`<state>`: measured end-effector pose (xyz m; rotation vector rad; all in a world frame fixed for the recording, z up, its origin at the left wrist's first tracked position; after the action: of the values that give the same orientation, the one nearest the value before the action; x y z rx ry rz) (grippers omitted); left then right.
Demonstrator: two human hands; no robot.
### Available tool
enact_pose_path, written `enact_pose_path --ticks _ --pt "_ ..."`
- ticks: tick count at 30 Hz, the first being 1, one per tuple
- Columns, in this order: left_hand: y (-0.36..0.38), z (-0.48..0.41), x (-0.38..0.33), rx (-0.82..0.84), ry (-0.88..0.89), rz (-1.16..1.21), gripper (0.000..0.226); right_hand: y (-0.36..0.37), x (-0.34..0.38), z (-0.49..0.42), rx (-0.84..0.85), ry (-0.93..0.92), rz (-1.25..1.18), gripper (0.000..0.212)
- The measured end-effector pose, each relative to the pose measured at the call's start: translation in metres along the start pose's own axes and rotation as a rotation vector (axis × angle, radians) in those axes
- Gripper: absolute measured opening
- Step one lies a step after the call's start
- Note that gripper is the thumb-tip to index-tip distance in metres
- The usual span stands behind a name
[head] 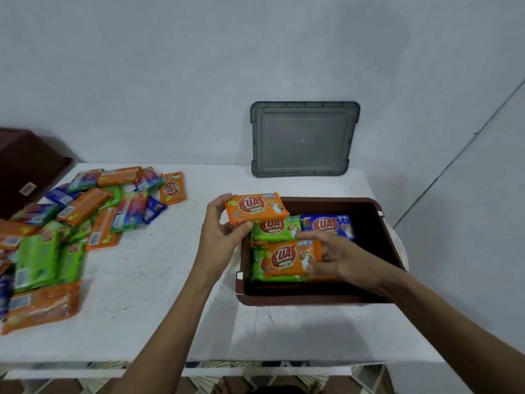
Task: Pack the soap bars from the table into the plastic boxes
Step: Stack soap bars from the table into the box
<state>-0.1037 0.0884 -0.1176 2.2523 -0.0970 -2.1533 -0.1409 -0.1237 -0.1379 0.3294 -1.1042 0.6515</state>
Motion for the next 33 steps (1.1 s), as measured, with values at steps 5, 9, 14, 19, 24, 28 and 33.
enact_pose_path --ticks 5,9,14,19,24,28,33 --pt "0.000 -0.001 0.002 0.005 -0.006 -0.003 0.052 0.004 -0.005 -0.013 -0.010 0.059 0.201 0.057" --pt "0.000 -0.001 0.002 0.009 -0.010 0.002 0.052 0.005 -0.004 -0.023 -0.064 0.045 0.581 0.060" --pt "0.000 -0.002 0.002 0.009 -0.023 -0.017 0.052 0.012 0.006 -0.027 -0.074 0.022 0.789 0.059" --pt "0.002 -0.001 0.000 0.014 -0.014 -0.007 0.053 0.014 0.004 -0.028 -0.086 0.011 0.855 0.059" --pt "0.003 0.000 -0.005 0.033 -0.008 -0.005 0.053 -0.001 0.013 -0.019 -0.148 -0.039 0.781 0.039" --pt "0.010 0.002 -0.012 0.062 -0.010 -0.007 0.053 -0.036 0.046 -0.002 -0.475 -0.187 0.660 0.016" --pt "0.034 0.004 -0.018 0.210 -0.017 0.020 0.053 -0.033 0.044 -0.009 -0.291 -0.230 -0.160 0.039"
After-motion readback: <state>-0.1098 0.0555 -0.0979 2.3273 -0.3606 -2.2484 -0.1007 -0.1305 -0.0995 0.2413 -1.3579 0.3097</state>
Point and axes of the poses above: each hand's wrist, its own z-axis away from the middle knuckle, its own y-axis out of the palm, x = y × z, the point moved 10 cm from there along -z, towards the middle knuckle, and after that the axes turned 7 degrees about x, right-handed, at the moved point
